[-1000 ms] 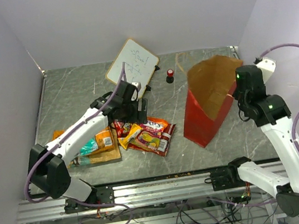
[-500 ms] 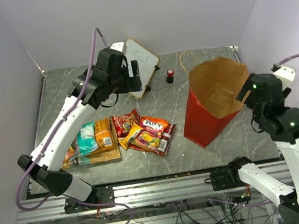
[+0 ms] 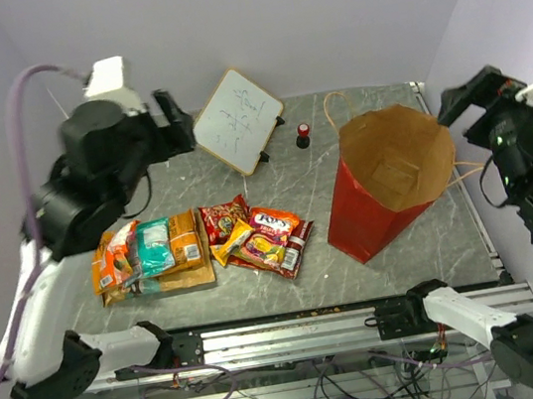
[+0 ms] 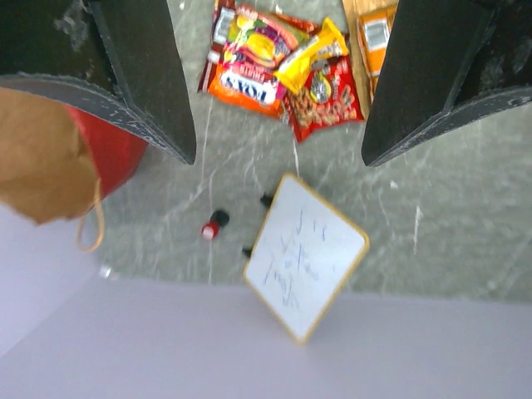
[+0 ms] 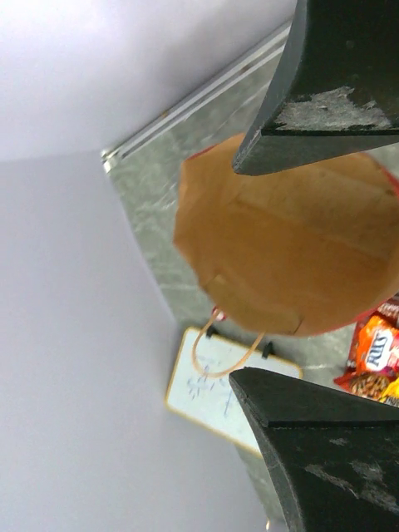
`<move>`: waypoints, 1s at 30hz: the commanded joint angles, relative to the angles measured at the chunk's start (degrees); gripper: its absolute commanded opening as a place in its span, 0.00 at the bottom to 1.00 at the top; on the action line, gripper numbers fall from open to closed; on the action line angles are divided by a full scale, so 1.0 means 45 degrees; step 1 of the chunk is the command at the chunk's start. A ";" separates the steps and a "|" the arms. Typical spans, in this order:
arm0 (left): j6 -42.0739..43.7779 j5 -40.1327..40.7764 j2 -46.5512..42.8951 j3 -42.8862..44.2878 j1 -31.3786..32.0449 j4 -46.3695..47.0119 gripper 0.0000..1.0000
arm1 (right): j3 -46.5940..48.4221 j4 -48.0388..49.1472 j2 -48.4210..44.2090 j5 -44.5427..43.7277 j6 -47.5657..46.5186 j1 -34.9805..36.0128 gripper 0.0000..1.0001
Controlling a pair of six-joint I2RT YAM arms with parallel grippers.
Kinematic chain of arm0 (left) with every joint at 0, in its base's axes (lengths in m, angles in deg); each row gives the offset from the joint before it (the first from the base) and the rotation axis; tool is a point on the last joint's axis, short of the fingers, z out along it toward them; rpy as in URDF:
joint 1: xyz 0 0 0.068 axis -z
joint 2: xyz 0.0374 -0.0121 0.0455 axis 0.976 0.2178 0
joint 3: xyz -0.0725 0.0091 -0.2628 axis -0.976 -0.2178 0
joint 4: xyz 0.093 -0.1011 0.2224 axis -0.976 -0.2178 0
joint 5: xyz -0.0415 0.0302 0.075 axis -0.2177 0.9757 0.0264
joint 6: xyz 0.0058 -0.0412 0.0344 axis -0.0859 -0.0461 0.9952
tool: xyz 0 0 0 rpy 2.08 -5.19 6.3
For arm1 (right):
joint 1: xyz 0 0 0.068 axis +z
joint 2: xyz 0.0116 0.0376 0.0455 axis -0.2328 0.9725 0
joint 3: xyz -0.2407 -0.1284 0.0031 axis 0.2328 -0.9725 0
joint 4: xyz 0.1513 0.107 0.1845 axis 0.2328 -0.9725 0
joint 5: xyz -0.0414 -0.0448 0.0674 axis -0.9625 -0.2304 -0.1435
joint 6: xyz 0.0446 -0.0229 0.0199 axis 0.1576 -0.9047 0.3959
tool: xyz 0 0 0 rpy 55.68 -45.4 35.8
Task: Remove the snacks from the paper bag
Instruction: Reset both arms
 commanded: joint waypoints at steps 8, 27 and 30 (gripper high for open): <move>0.2178 0.3036 -0.2590 0.1915 -0.0052 0.0420 0.92 | 0.0518 0.3631 0.1870 0.3516 -0.2209 -0.0021 1.00; 0.1880 0.3723 -0.3051 0.1539 -0.0044 0.0905 0.91 | 0.0081 0.4379 0.2291 0.2796 -0.1996 -0.0020 1.00; 0.1978 0.3875 -0.2871 0.1529 -0.0042 0.1041 0.92 | 0.0124 0.4351 0.2359 0.2763 -0.1918 -0.0014 1.00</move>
